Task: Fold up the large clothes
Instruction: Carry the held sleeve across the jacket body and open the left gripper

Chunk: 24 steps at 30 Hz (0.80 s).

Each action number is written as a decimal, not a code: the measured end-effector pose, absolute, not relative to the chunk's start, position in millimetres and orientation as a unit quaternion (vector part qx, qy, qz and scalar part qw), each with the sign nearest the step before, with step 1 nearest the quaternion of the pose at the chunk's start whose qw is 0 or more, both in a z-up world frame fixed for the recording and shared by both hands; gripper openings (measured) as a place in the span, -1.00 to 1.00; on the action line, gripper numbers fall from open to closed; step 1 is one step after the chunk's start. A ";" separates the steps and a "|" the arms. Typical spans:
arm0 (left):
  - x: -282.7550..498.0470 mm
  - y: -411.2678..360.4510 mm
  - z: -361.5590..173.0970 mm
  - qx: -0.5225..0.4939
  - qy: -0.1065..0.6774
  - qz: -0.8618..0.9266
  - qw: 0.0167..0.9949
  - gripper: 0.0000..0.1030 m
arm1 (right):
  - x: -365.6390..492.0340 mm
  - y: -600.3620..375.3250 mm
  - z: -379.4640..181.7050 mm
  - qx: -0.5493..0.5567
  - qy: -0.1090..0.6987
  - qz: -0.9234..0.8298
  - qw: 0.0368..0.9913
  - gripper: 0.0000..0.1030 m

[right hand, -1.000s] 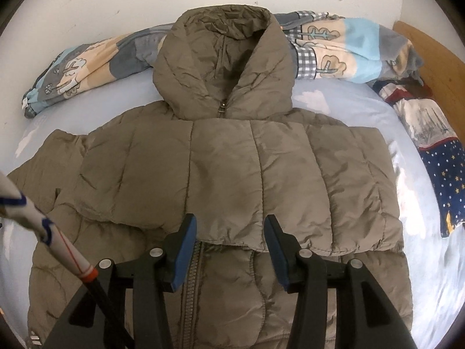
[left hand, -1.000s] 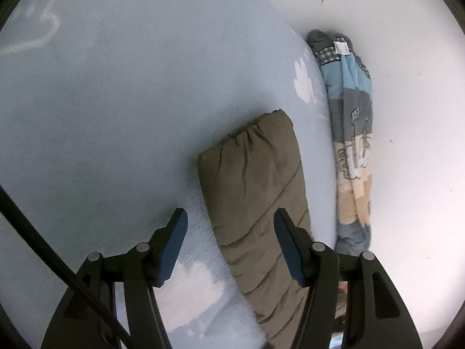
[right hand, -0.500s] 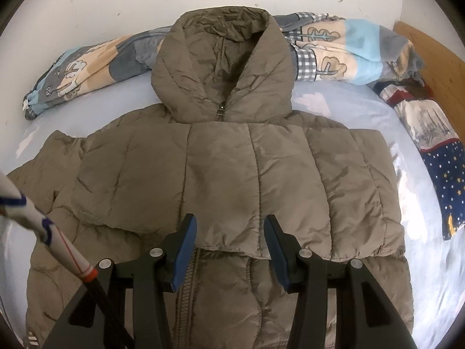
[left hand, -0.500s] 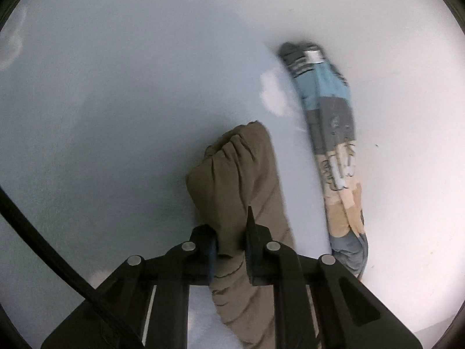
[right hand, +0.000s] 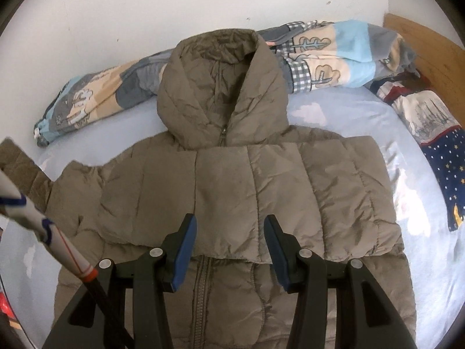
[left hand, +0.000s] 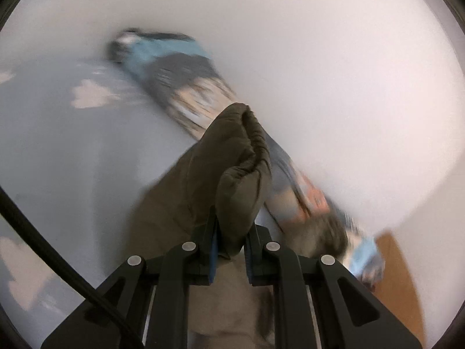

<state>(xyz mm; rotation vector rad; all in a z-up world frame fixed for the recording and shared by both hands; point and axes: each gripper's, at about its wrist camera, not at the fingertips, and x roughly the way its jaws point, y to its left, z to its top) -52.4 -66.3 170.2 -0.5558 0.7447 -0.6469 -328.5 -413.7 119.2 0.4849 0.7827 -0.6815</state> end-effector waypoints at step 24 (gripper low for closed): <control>-179.6 -259.1 118.9 0.082 0.457 -0.459 0.758 0.45 | -337.7 -436.3 102.4 0.390 0.341 -0.236 0.822 0.01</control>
